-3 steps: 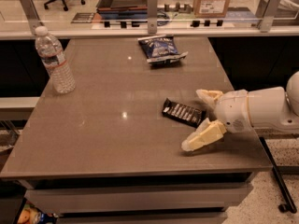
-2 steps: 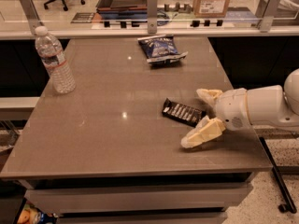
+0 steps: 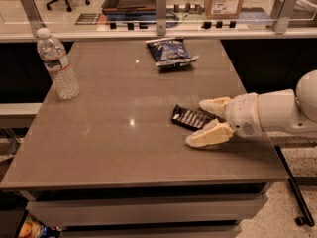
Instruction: Move rxbar chocolate near water bottle
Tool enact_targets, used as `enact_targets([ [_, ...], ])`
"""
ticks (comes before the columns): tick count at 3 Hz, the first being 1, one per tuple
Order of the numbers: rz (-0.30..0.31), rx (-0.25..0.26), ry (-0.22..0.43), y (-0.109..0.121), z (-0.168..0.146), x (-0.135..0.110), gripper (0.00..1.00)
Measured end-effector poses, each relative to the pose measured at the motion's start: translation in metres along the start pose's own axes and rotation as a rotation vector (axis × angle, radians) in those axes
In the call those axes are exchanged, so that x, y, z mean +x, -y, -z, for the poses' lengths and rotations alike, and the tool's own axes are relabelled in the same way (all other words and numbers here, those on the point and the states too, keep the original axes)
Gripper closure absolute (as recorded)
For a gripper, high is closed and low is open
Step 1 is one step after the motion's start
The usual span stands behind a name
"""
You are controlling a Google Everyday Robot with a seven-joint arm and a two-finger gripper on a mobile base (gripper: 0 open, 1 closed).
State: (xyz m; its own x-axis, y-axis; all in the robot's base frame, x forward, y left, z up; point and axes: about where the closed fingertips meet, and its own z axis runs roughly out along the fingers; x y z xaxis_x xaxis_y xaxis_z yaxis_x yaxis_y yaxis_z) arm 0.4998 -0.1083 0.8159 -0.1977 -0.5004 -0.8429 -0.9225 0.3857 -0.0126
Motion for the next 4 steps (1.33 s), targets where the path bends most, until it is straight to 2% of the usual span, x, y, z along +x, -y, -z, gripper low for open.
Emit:
enact_targets([
  [2, 0.003, -0.003, 0.000, -0.0012, -0.0014, -0.0016, 0.88],
  [3, 0.003, -0.004, 0.000, -0.0012, -0.0008, -0.0028, 1.00],
  [4, 0.003, -0.004, 0.000, -0.0013, -0.0008, -0.0028, 1.00],
])
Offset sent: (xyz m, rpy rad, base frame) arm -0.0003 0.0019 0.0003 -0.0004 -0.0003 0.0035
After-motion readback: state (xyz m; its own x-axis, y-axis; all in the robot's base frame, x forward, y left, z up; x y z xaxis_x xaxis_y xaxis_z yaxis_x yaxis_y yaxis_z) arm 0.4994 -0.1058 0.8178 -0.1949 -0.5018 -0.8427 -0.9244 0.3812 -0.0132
